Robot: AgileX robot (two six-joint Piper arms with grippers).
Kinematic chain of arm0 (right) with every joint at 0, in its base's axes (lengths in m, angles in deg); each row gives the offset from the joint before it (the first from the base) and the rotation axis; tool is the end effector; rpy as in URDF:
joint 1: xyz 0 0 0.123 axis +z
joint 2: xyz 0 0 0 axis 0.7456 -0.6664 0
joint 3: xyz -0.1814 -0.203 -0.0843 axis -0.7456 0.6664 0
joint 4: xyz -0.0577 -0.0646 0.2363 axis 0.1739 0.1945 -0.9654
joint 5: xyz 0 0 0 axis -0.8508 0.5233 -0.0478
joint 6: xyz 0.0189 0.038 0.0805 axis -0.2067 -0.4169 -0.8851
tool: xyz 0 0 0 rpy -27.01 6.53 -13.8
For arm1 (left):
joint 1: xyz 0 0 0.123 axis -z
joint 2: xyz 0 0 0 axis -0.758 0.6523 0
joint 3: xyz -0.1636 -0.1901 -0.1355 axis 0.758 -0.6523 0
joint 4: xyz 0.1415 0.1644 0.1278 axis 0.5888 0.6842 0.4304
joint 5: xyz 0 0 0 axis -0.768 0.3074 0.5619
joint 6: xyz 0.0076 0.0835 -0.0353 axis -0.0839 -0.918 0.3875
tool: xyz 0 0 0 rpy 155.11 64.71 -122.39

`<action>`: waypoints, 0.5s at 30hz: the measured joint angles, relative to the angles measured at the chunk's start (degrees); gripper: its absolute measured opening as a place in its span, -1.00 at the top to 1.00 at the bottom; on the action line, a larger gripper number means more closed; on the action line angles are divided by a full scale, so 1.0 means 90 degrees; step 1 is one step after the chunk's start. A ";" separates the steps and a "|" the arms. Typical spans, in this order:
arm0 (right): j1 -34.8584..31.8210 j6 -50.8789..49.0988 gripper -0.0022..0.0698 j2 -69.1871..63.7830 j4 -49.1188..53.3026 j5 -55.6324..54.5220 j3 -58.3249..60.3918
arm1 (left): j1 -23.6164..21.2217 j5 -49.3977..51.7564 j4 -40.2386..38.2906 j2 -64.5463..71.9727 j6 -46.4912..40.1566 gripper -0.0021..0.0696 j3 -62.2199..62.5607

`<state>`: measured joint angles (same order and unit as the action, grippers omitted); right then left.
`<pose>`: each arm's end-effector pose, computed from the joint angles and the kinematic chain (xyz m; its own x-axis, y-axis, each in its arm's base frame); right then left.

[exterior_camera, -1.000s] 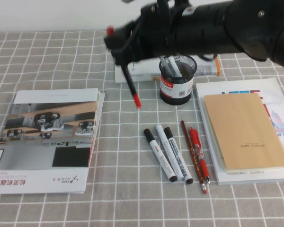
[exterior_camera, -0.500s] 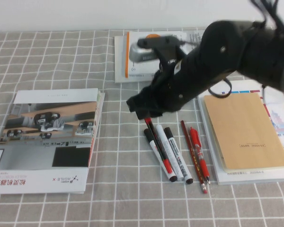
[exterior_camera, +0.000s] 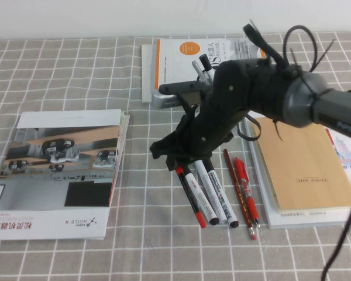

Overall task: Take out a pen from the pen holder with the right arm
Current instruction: 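Take a marker out of the pen holder and lay it on the table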

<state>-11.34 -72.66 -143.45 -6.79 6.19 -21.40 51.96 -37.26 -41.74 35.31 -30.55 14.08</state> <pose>0.3503 0.2881 0.2209 -0.8624 -0.3449 -0.3705 -0.4632 0.8329 0.3029 0.0519 -0.0044 0.1702 -0.3028 0.0358 -0.9524 0.0734 0.9972 0.0141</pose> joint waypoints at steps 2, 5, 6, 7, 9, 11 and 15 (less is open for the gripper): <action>0.0000 0.0000 0.64 -0.0177 0.0027 0.0027 -0.0218 | 0.0000 0.0000 0.0000 0.0000 0.0000 0.96 0.0000; 0.0000 0.0000 0.64 -0.0435 0.0081 0.0052 -0.0506 | 0.0000 0.0000 0.0000 0.0000 0.0000 0.96 0.0000; 0.0000 0.0000 0.64 -0.0520 0.0107 0.0084 -0.0599 | 0.0000 0.0000 0.0000 0.0000 0.0000 0.96 0.0000; 0.0000 0.0000 0.64 -0.0598 0.0119 0.0098 -0.0683 | 0.0000 0.0000 0.0000 0.0000 0.0000 0.96 0.0000; 0.0000 0.0000 0.64 -0.0732 0.0149 0.0146 -0.0799 | 0.0000 0.0000 0.0000 0.0000 0.0000 0.96 0.0000; 0.0000 0.0000 0.64 -0.0821 0.0149 0.0176 -0.0843 | 0.0000 0.0000 0.0000 0.0000 0.0000 0.96 0.0000; 0.0000 0.0000 0.64 -0.0871 0.0149 0.0192 -0.0843 | 0.0000 0.0000 0.0000 0.0000 0.0000 0.96 0.0000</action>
<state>-11.34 -72.66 -151.29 -5.44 7.92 -28.98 51.96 -37.26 -41.74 35.31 -30.55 14.08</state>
